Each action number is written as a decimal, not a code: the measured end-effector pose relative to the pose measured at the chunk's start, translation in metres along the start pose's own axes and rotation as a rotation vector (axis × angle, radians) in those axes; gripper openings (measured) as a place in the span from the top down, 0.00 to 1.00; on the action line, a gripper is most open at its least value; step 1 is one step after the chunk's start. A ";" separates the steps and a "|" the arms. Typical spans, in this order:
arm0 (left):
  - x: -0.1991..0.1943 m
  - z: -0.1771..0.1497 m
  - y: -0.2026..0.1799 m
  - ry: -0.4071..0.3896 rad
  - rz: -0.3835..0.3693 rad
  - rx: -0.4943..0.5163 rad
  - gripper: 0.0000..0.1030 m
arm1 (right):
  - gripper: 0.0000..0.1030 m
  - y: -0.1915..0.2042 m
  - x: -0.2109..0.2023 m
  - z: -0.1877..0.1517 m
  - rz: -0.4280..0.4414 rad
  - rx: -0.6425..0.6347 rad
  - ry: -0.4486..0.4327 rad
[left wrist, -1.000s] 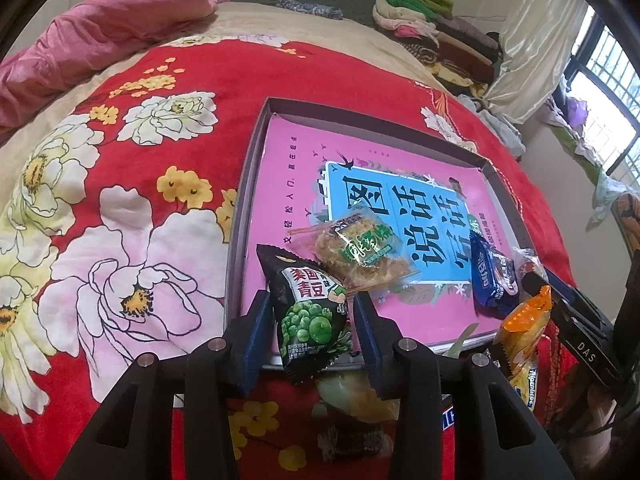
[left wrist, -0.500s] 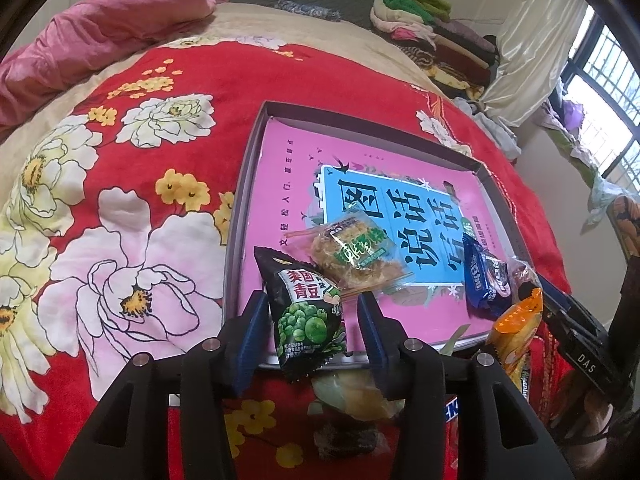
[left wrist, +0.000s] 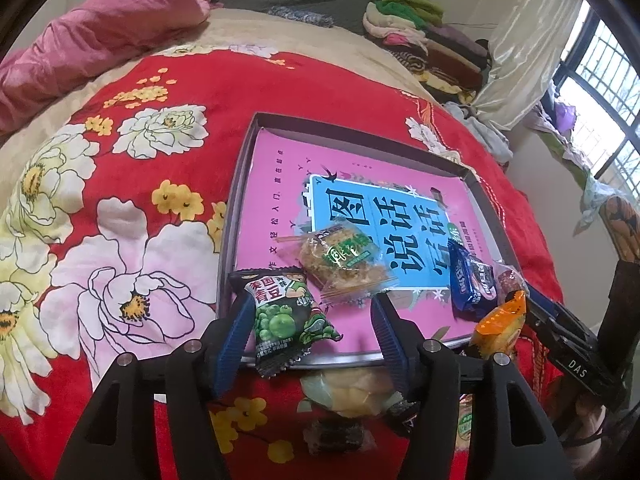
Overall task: Organize snacks
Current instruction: 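Lower the cookie bag into the tray and open the right gripper, then release the green pea packet in the tray and withdraw both grippers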
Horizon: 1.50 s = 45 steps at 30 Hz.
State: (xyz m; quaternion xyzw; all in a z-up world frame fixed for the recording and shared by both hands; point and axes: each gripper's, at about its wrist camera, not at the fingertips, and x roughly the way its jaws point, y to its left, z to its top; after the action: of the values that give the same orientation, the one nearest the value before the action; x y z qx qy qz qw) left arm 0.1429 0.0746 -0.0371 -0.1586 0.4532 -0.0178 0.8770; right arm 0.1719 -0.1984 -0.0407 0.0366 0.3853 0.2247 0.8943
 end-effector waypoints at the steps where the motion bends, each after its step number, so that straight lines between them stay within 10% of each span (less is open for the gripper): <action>1: 0.000 0.000 0.000 0.000 -0.001 0.000 0.40 | 0.43 0.000 0.000 0.000 0.005 0.004 0.002; 45: -0.034 0.003 -0.009 -0.076 0.020 0.052 0.26 | 0.34 0.008 -0.022 0.005 -0.015 -0.038 -0.083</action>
State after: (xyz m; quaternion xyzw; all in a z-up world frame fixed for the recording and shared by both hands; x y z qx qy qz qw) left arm 0.1266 0.0733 -0.0061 -0.1316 0.4205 -0.0150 0.8976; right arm 0.1595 -0.1995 -0.0205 0.0259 0.3440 0.2235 0.9116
